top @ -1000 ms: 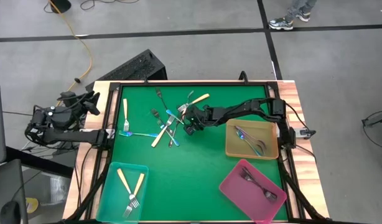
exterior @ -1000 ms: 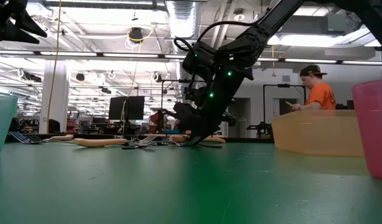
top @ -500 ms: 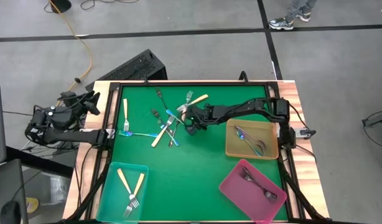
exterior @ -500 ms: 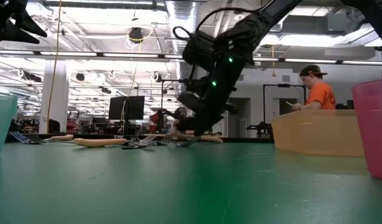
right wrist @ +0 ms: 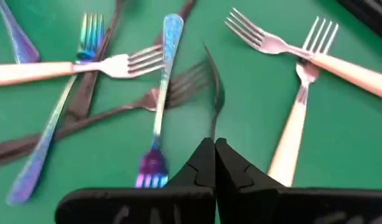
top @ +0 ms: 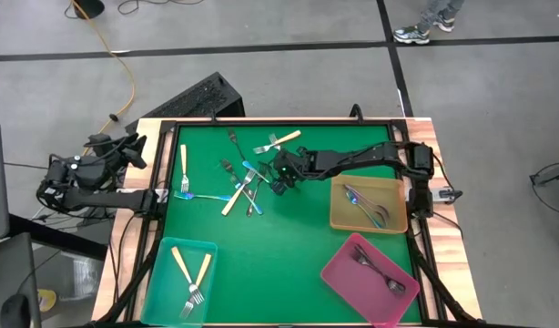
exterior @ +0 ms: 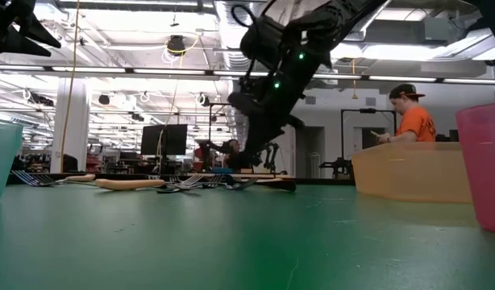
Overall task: Sort silverware by color (type)
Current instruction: Put the black fork into the pink bin
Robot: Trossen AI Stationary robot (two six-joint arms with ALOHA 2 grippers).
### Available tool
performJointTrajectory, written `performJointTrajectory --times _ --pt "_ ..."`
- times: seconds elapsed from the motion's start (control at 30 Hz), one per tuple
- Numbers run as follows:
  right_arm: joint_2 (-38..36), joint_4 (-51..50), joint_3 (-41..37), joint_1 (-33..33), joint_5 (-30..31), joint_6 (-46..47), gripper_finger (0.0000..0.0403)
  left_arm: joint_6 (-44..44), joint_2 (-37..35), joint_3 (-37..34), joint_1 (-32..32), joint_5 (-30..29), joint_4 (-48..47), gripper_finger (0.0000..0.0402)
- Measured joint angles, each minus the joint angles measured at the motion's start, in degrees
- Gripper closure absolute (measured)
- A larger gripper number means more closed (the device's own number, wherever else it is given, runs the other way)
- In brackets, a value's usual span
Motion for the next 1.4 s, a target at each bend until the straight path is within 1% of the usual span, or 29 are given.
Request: performJointTrajectory --times 0.03,0.1,0.17,0.33,0.4,0.5,0.53,0.57,0.67,0.73,0.8,0.87,0.93,1.07,1.17,1.33,1.4 --pt "-0.60 -0.92 -0.04 0.00 0.08 -0.29 0.0388 0.00 -0.01 0.00 0.00 -0.02 0.00 0.0243" --pt "-1.06 0.74 0.05 -0.10 0.12 -1.42 0.0381 0.00 0.00 0.00 0.02 0.04 0.00 0.0243" --pt "-1.45 0.32 0.08 -0.55 -0.20 -2.48 0.0364 0.00 -0.02 0.00 0.00 -0.02 -0.01 0.0243" --pt "-1.14 -0.67 -0.10 -0.98 -0.72 -5.32 0.0300 0.00 0.00 0.00 0.00 -0.02 -0.02 0.0243" --pt "0.31 0.40 0.11 -0.98 -1.20 -6.98 0.0270 0.00 0.00 0.00 0.00 0.02 0.00 0.0243" --pt "1.43 -1.83 -0.50 -0.88 -1.81 -8.90 0.0229 0.00 0.00 0.00 0.02 -0.02 -0.02 0.0243" --pt "2.46 -0.06 -0.35 -0.74 -1.81 -9.99 0.0219 0.00 0.00 0.00 0.02 0.02 -0.02 0.0243" --pt "3.23 0.83 0.02 -0.74 -1.75 -10.65 0.0210 0.00 0.00 0.00 0.02 0.02 -0.02 0.0243" --pt "5.00 -1.68 -0.52 -0.86 -1.62 -12.53 0.0197 0.04 -0.01 0.00 0.02 0.02 -0.01 0.0243" --pt "6.58 1.12 -0.16 -0.94 -1.72 -13.15 0.0196 0.03 0.00 0.00 0.02 0.02 -0.01 0.0243" --pt "6.84 -1.80 -0.53 -0.94 -1.49 -13.32 0.0197 0.06 -0.02 0.00 0.02 0.00 -0.01 0.0243" --pt "8.08 0.25 0.02 -1.04 -1.20 -13.28 0.0201 0.07 0.00 0.00 0.03 0.06 0.00 0.0243" --pt "8.06 -1.11 -0.07 -1.44 -1.76 -13.26 0.0207 0.13 -0.02 0.00 0.09 -0.07 -0.02 0.0243" --pt "8.84 -1.78 0.00 -1.60 -2.51 -12.70 0.0232 0.12 -0.02 0.00 0.09 -0.02 0.00 0.0243" --pt "8.90 -2.57 -0.02 -1.68 -3.19 -12.19 0.0274 0.13 0.00 0.00 0.09 0.03 0.00 0.0243" --pt "8.99 -2.82 -0.04 -1.62 -3.45 -10.35 0.0374 0.13 -0.02 0.00 0.09 0.01 0.00 0.0243" --pt "9.01 -2.88 -0.09 -1.64 -3.43 -10.12 0.0381 0.13 0.00 0.00 0.09 0.00 0.00 0.0243"
